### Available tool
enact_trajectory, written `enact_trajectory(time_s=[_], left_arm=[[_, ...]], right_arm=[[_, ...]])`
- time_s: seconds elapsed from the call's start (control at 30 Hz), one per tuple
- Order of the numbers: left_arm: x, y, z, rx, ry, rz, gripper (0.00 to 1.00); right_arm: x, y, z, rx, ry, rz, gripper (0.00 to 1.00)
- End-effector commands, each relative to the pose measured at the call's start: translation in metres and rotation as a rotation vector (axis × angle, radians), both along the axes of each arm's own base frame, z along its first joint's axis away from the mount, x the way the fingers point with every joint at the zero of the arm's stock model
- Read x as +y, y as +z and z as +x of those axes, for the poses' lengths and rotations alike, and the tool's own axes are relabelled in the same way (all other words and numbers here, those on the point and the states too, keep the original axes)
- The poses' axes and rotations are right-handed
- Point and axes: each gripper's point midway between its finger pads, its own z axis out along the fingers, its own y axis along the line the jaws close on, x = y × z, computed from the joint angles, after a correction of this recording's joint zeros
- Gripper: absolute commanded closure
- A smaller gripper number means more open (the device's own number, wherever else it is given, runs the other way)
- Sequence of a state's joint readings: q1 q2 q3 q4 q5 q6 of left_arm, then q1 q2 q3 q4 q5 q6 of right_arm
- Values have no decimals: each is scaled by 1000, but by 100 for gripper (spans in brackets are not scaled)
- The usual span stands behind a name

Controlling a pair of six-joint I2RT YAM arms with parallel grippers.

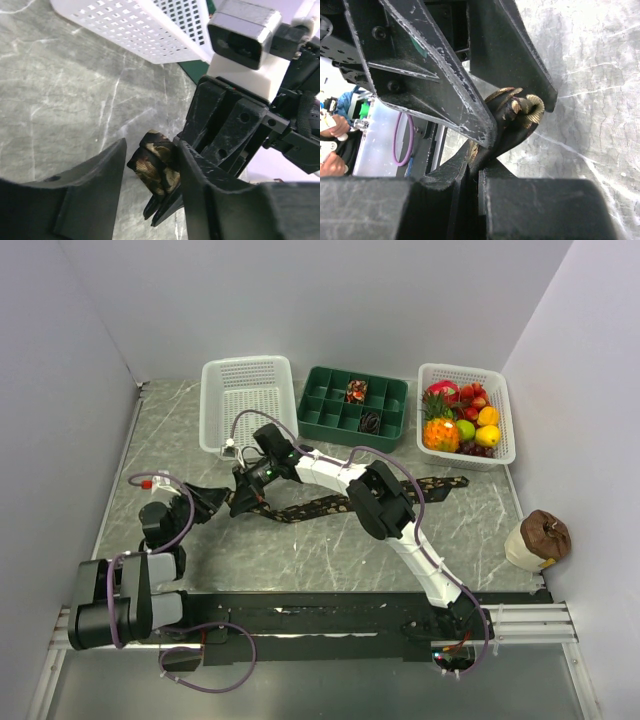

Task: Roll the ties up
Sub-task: Flatten out the tie at the center of the board.

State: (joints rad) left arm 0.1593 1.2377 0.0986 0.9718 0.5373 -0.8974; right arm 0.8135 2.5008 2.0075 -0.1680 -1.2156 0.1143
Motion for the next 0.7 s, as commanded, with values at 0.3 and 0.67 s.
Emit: enact_trajectory(time_s=[0.3, 0.67], left_arm=[[-15, 17, 6, -82, -69, -43, 99], [43, -21, -1, 193, 294, 60, 99]], right_arm=[[5, 35, 12, -100, -50, 34, 81], [-12, 48, 76, -224, -410, -31, 1]])
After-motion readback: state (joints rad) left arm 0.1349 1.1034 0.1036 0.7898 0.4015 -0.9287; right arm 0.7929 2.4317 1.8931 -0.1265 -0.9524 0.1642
